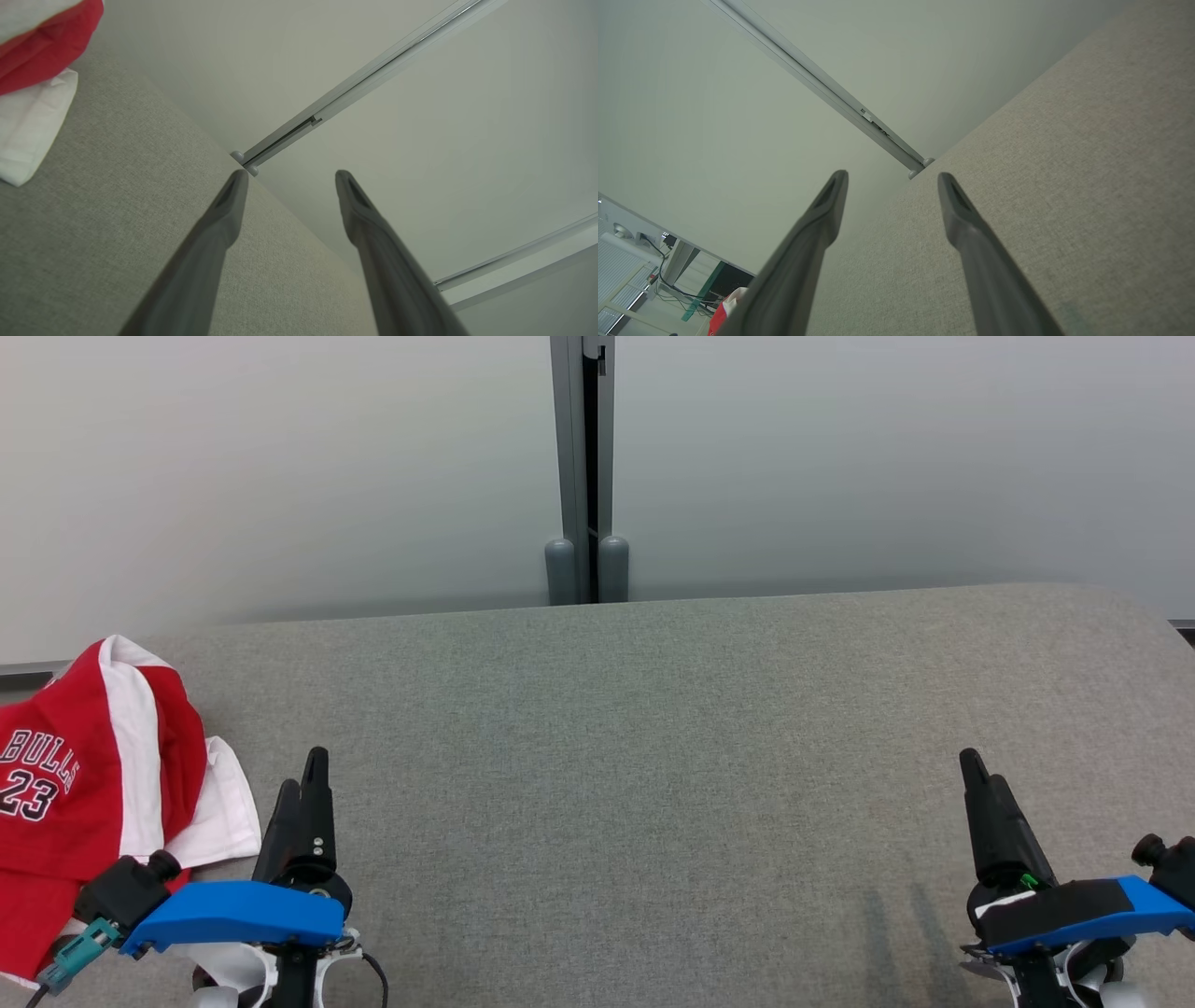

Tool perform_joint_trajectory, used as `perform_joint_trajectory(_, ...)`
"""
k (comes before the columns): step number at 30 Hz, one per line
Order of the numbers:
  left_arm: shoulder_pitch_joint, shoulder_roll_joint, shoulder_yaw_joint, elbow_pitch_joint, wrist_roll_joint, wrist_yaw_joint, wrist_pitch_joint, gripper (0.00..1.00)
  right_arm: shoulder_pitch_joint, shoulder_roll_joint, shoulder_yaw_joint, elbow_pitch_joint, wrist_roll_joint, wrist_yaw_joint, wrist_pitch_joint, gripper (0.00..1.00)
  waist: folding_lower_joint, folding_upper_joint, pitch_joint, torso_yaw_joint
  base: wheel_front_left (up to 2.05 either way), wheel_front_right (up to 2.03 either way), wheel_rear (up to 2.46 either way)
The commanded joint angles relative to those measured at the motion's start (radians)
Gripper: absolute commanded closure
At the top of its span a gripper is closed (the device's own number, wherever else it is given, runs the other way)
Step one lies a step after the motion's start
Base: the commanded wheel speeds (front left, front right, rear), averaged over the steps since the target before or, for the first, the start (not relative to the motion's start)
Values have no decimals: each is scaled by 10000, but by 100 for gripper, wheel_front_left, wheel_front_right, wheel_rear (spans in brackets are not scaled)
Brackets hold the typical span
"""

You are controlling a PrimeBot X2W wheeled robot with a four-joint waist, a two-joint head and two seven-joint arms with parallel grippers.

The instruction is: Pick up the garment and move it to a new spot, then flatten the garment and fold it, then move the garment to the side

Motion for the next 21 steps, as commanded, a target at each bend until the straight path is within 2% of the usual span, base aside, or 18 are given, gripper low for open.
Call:
perform_joint_trajectory(1, -306, 134, -92, -88, 288, 51, -78, 0, -141, -129, 41, -152, -331, 18, -95, 0, 0, 0, -4, -1, 0, 0, 0)
perform_joint_trajectory(21, -439, 546, -872, 386, 3098, 289, -710, 0, -136, -79, 214, -252, -3454, 21, -295, 0, 0, 0, -32, 16, 0, 0, 0)
